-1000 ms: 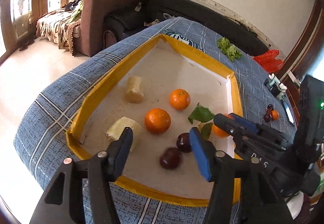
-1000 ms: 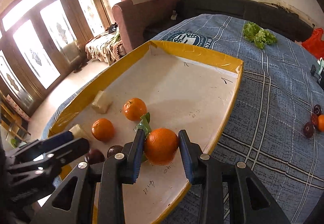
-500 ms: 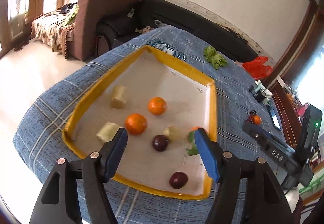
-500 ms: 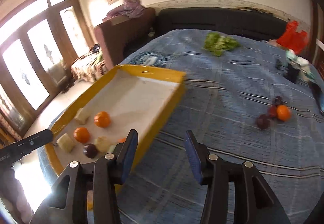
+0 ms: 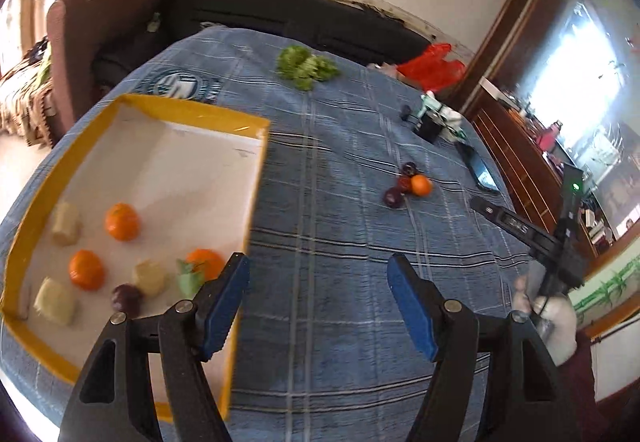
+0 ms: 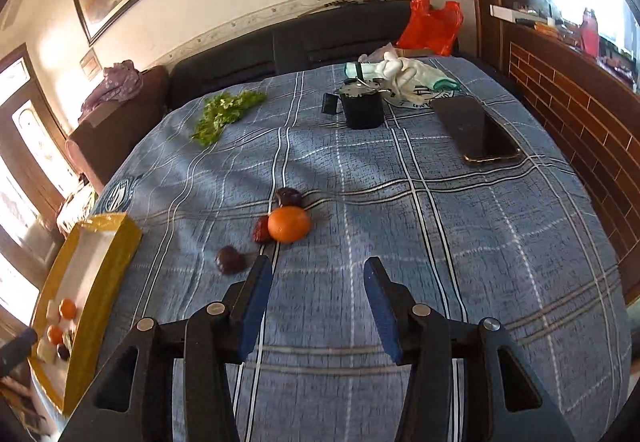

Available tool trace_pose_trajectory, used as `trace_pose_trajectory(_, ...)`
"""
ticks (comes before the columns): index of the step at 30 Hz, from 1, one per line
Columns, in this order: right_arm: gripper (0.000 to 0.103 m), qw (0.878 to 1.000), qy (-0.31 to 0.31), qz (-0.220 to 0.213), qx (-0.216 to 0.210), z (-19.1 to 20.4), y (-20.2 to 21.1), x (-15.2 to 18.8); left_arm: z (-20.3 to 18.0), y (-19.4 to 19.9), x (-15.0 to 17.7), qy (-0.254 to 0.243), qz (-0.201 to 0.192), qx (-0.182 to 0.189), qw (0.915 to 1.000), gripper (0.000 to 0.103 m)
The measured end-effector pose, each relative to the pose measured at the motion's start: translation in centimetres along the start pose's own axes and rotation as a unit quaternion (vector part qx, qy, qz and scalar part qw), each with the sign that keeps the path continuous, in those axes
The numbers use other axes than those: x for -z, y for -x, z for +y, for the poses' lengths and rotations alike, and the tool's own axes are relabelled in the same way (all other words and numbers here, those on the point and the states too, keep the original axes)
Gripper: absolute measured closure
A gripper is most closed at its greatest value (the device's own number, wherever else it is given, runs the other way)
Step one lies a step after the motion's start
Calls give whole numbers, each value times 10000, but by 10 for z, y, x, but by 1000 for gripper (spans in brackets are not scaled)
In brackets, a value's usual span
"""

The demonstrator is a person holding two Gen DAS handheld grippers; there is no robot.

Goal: Organize fruits
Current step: 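Grasp another dark plum with the left gripper while the right gripper grasps a mandarin, then carry the plum and mandarin into the tray and open both grippers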

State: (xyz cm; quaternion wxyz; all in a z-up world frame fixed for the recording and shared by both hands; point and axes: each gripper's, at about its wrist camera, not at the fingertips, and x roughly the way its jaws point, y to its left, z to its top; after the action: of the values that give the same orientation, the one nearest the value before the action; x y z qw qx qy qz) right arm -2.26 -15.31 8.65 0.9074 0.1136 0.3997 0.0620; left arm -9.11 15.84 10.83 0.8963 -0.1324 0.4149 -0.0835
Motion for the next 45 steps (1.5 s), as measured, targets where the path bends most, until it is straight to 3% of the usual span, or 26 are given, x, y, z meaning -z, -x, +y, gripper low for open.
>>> trace_pose_trajectory(7,51,9993,-211,269,-155,9,-62,-24,-30,-32,-18,-471,26,-284,9985,32)
trace_pose_trajectory(12,49,9986,-331,380,-164,11,-93,-25,-43,-61,-27,-774,115,-274,9966,32)
trace_pose_trajectory(15,49,9988,-242,324,-261,16,-99,-24,-52,-83,-33,-920,271,-326,9949,32)
trace_pose_trajectory(18,63,9981,-72,298,-538,22,-102,-20,-64,-107,-37,-1077,427,-377,9925,33)
trace_pose_trajectory(22,64,9982,73,233,-544,23,-96,-18,-84,-141,-41,-1346,610,-400,9882,33)
trace_pose_trajectory(32,63,9951,-462,-53,-873,0,-72,-29,-120,-214,-41,-1996,860,-509,9748,33)
trace_pose_trajectory(35,63,9949,-486,-80,-879,0,-71,-30,-119,-218,-39,-2011,837,-587,9742,69)
trace_pose_trajectory(36,63,9949,-493,-81,-880,-1,-71,-30,-119,-216,-40,-1988,825,-543,9750,76)
trace_pose_trajectory(41,63,9951,-482,-60,-860,1,-74,-28,-109,-193,-43,-1712,649,-464,9820,76)
trace_pose_trajectory(45,63,9956,-373,-133,-847,8,-69,-28,-84,-148,-42,-1249,332,-353,9910,76)
